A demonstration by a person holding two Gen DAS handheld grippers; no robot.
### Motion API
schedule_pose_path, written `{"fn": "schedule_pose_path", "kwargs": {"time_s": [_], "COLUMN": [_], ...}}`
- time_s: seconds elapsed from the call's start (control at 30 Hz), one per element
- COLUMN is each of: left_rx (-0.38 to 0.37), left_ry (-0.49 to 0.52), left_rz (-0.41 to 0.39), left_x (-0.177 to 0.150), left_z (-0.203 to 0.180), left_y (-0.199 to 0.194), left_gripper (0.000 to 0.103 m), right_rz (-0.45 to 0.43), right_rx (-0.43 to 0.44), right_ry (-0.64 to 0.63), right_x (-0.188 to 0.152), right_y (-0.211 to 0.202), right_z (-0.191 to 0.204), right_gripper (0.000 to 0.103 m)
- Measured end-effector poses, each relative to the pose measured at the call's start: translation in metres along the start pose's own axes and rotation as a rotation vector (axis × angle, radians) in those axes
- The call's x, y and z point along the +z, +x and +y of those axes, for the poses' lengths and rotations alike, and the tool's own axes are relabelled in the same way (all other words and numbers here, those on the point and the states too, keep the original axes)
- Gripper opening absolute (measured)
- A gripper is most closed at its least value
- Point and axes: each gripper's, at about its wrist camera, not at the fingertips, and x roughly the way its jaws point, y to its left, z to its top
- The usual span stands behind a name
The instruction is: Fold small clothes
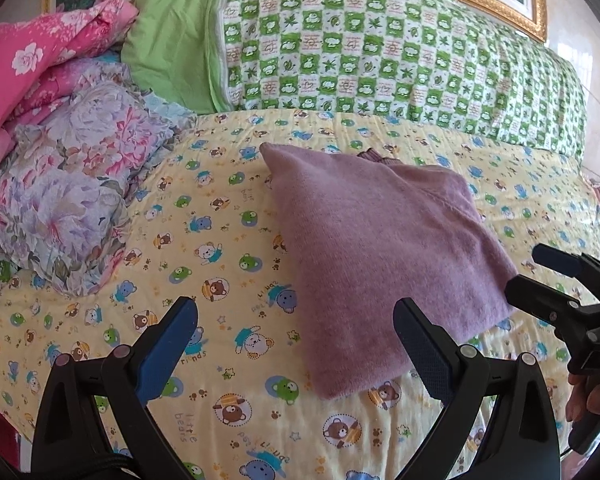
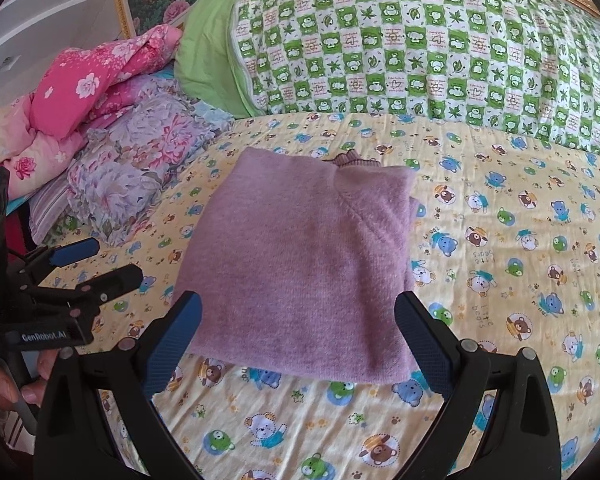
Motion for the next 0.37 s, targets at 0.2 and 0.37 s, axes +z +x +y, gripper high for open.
{"fn": "schedule_pose_path", "kwargs": {"time_s": [0.2,0.37], "left_rx": [-0.001,-0.010], "left_ry": [-0.009,-0.011], "left_rz": [0.018,0.030], "left_x": [0.0013,0.0007], "left_z": [0.0003,-0.0020], "left_y": [0.0055,0.0078], "left_gripper": [0.099,0.099], "right_rz": [0.008,0.012], "right_rx": [-0.001,0.001], "right_ry": [0.018,0.020], "right_x": [0.0020,0.0031], "right_y": [0.0036,0.0053], "right_z": [-0.0057,-0.0077], "right_gripper": [0.097,0.097]}}
